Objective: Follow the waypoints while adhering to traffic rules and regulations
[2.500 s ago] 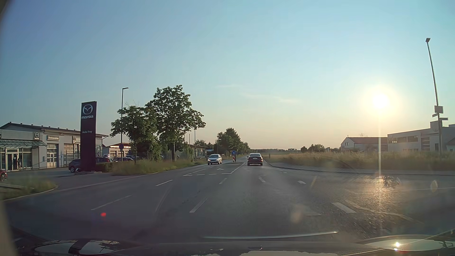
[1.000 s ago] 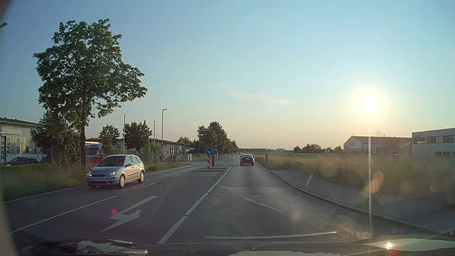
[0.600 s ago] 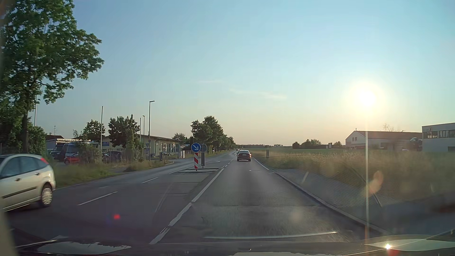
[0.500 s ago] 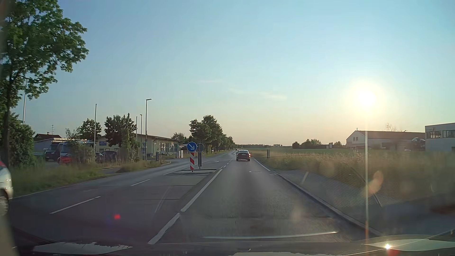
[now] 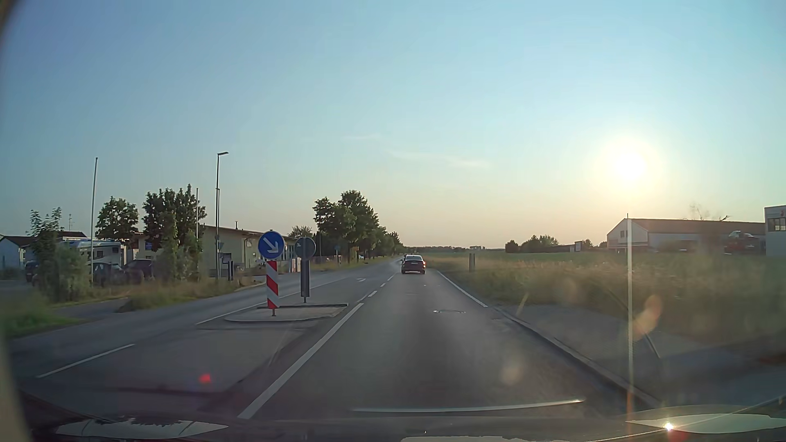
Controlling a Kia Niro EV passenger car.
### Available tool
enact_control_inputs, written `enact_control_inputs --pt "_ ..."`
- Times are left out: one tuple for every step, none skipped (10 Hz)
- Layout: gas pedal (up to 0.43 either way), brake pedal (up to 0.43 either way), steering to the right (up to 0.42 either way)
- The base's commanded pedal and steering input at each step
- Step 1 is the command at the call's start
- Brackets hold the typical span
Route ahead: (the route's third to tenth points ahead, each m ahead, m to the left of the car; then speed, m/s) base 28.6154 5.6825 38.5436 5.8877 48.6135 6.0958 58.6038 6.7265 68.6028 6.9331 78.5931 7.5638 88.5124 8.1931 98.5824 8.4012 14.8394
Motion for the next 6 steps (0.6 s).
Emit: enact_control_inputs --pt "0.319 0.018 0.0" --pt "0.319 0.018 -0.001" --pt "0.319 0.018 -0.002" --pt "0.311 0.018 -0.002" --pt "0.268 0.018 -0.002" --pt "0.26 0.018 -0.002"
